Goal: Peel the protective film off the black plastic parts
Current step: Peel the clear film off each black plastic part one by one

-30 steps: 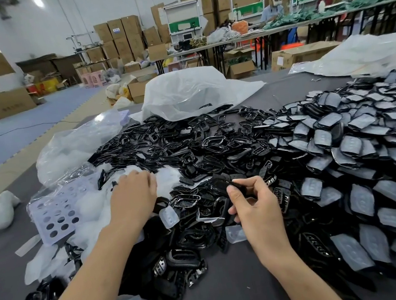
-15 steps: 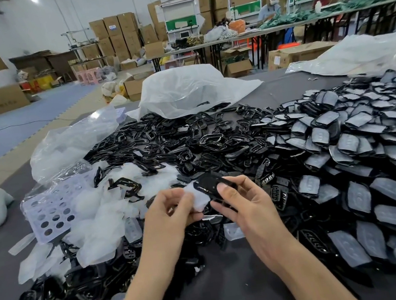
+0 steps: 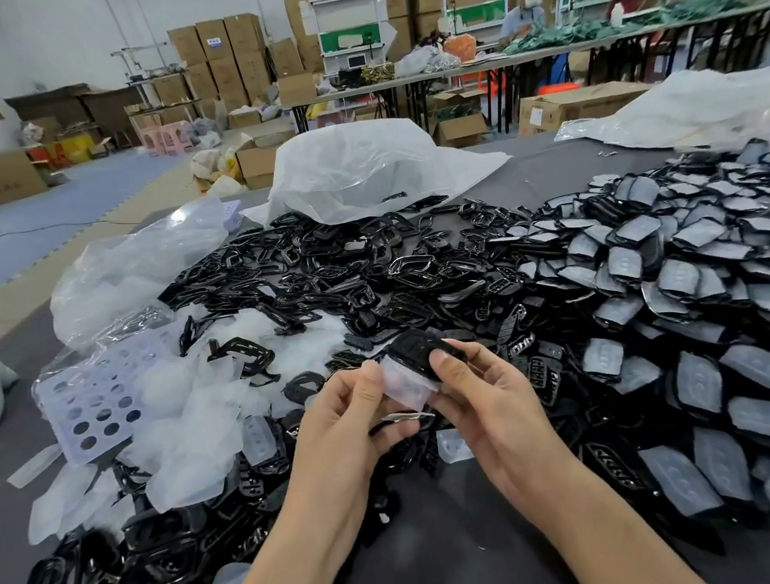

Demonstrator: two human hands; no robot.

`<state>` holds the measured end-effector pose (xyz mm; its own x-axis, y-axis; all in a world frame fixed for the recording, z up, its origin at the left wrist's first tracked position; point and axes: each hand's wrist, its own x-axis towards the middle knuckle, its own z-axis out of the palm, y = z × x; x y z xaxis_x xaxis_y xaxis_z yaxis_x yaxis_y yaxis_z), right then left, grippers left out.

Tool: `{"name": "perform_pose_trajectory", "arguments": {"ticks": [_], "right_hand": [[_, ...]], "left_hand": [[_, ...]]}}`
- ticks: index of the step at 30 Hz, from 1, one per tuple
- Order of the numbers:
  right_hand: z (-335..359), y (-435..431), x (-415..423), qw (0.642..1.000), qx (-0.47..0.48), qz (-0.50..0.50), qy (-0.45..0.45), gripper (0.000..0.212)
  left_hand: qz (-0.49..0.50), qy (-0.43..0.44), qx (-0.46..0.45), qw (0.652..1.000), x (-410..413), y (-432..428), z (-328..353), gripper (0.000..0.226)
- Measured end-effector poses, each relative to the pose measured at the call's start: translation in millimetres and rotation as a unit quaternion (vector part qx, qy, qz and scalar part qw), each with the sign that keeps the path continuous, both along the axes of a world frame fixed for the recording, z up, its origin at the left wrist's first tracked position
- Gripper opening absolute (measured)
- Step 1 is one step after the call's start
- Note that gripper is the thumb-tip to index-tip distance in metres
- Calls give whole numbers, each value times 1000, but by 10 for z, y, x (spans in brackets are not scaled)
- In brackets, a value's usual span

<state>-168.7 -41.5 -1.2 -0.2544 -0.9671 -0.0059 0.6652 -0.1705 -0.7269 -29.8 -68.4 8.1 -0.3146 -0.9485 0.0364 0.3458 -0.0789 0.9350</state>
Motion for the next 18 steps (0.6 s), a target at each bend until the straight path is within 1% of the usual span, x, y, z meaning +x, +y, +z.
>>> {"name": "perform_pose_trajectory", "arguments": {"ticks": [2,4,7,8,10,13,16,18], "right_hand": [[13,7,-35,1000,10,-8,-20,23],[19,14,-82,999,15,-10,-27,21],[25,32,-107,1000,19,2,14,24],[27,36,-101,999,18,5,33,26],[29,42,-87,999,17,0,51,32],[35,49,-86,999,15,-5,45,33],[42,56,-74,999,-2,31,32,28],[43,57,-42,998,-11,57,24,30]], "left_hand": [[7,23,18,1000,25,-18,1,30],[47,23,23,998,53,-56,-15,22],[102,13,13,995,80,-103,-40,7],[108,13,10,994,85,-107,-43,6],[104,8,5,994,87,-104,-46,11],[105,-17,-9,994,82,-88,-48,27],[94,-37,-21,995,70,-76,-57,25],[74,-67,-44,994,61,-44,-56,21]]}}
